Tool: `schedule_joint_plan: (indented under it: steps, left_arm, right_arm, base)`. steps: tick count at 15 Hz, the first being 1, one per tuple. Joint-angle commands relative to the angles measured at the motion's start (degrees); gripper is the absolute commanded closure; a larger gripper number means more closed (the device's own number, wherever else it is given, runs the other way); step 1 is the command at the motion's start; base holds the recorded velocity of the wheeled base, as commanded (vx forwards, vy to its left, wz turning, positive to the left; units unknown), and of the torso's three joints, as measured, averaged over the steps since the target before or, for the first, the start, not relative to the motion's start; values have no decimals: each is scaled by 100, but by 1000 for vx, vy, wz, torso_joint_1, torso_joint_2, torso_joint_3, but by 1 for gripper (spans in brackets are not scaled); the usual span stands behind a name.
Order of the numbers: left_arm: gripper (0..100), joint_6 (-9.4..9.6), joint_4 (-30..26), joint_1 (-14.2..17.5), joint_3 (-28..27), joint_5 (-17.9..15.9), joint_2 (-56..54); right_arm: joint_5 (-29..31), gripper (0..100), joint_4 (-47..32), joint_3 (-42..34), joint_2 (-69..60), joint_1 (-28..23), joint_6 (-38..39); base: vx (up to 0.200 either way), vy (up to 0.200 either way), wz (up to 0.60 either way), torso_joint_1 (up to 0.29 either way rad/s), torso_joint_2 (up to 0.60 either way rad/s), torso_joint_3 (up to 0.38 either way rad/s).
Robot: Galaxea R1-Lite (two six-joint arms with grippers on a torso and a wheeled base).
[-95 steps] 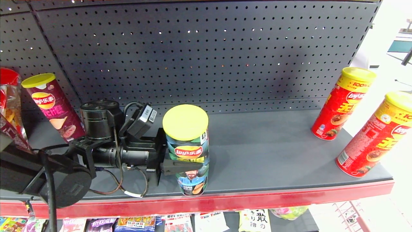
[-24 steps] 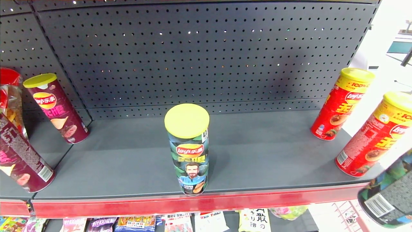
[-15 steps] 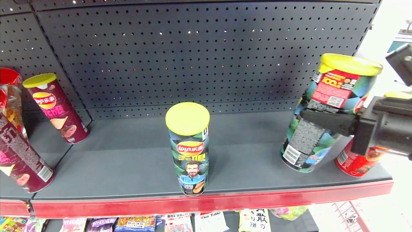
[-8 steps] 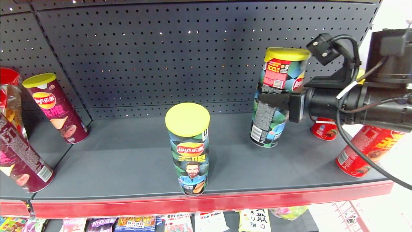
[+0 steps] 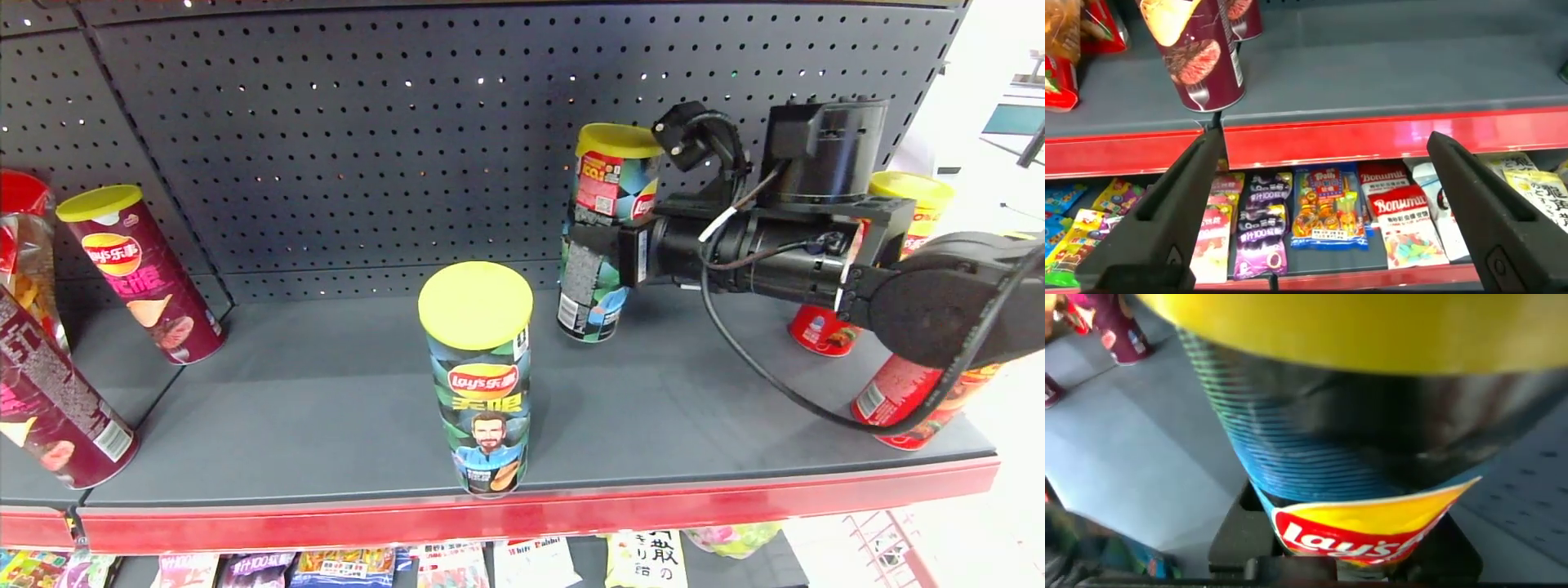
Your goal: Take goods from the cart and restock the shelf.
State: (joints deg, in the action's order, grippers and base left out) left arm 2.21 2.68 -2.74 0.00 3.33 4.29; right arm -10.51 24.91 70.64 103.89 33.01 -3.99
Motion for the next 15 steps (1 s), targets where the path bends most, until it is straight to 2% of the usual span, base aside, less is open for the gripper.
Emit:
schedule_joint_plan:
  steps: [1,8,15]
  left_arm:
    - [0,-1,4,2,0,28,10]
    - [0,-1,4,2,0,45,28]
    - [0,-1,4,2,0,36,28]
  right_arm:
    - [-4,100,23,11,228,162,3]
    - [-144,100,216,327,668,302,-23]
    - [-144,100,216,1127,1230,531,-23]
  base:
    - [0,0,0,0,0,0]
    - [0,0,0,0,0,0]
    - [0,0,0,0,0,0]
